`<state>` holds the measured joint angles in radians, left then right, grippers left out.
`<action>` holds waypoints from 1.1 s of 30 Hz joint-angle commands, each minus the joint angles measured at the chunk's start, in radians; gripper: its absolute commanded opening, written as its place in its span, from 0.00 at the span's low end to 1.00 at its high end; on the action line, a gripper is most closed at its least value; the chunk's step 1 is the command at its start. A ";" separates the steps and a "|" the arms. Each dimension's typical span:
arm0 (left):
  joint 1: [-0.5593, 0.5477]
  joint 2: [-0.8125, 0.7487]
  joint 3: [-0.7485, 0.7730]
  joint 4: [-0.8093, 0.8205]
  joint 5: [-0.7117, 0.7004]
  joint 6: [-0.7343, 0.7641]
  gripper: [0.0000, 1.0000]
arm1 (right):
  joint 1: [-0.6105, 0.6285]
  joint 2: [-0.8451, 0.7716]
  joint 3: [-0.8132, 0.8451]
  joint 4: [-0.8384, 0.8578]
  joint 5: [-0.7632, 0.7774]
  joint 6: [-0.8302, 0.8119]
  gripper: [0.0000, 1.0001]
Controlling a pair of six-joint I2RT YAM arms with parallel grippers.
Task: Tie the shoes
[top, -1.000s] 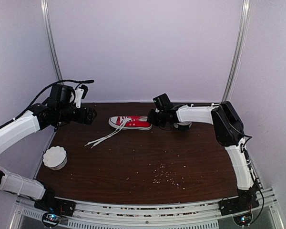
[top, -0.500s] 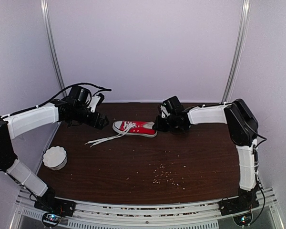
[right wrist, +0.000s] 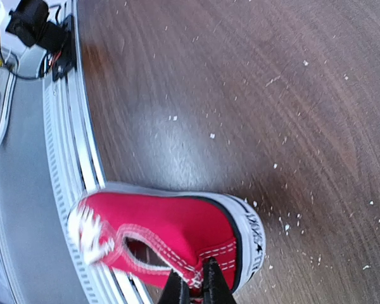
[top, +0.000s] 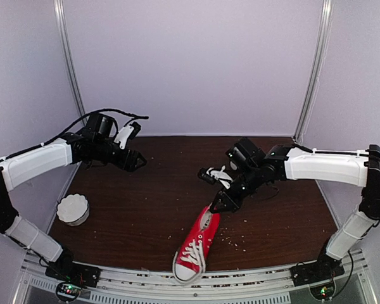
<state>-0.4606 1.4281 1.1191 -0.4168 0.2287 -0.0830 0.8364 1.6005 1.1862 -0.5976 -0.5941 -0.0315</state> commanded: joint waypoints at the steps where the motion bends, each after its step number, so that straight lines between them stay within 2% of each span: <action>1: -0.008 -0.023 -0.007 0.033 0.030 0.020 0.71 | -0.015 -0.003 0.076 -0.059 -0.037 -0.120 0.00; 4: -0.011 -0.021 -0.008 0.033 0.024 0.023 0.71 | -0.013 0.073 0.181 -0.039 -0.020 -0.110 0.00; 10: -0.021 -0.009 -0.006 0.025 -0.006 0.030 0.71 | -0.030 0.369 0.492 -0.109 0.107 -0.094 0.00; 14: -0.030 0.000 -0.005 0.023 -0.008 0.032 0.70 | -0.036 0.486 0.590 -0.079 0.125 -0.148 0.00; 19: -0.041 0.009 -0.005 0.023 -0.013 0.030 0.70 | -0.036 0.605 0.769 -0.140 0.116 -0.229 0.00; 21: -0.044 0.027 -0.004 0.019 -0.015 0.022 0.64 | -0.037 0.634 0.823 -0.142 0.132 -0.248 0.00; 22: -0.049 0.042 -0.002 0.011 -0.028 0.014 0.57 | -0.038 0.647 0.844 -0.134 0.145 -0.250 0.00; 25: -0.093 0.108 0.007 -0.030 -0.149 -0.026 0.44 | -0.039 0.679 0.888 -0.097 0.216 -0.227 0.01; 28: -0.132 0.178 0.017 -0.054 -0.180 -0.047 0.42 | -0.051 0.703 0.920 -0.060 0.216 -0.167 0.12; 31: -0.138 0.215 0.018 -0.054 -0.144 -0.086 0.43 | -0.059 0.685 0.911 -0.041 0.221 -0.096 0.34; 32: -0.139 0.224 0.018 -0.060 -0.141 -0.102 0.42 | -0.059 0.656 0.893 -0.032 0.219 -0.077 0.47; 33: -0.140 0.229 0.015 -0.064 -0.136 -0.117 0.42 | -0.059 0.623 0.852 -0.008 0.221 -0.064 0.53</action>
<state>-0.5991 1.6470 1.1202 -0.4652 0.1036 -0.1295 0.7891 2.2871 2.0743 -0.6830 -0.4091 -0.1833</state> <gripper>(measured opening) 0.425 0.406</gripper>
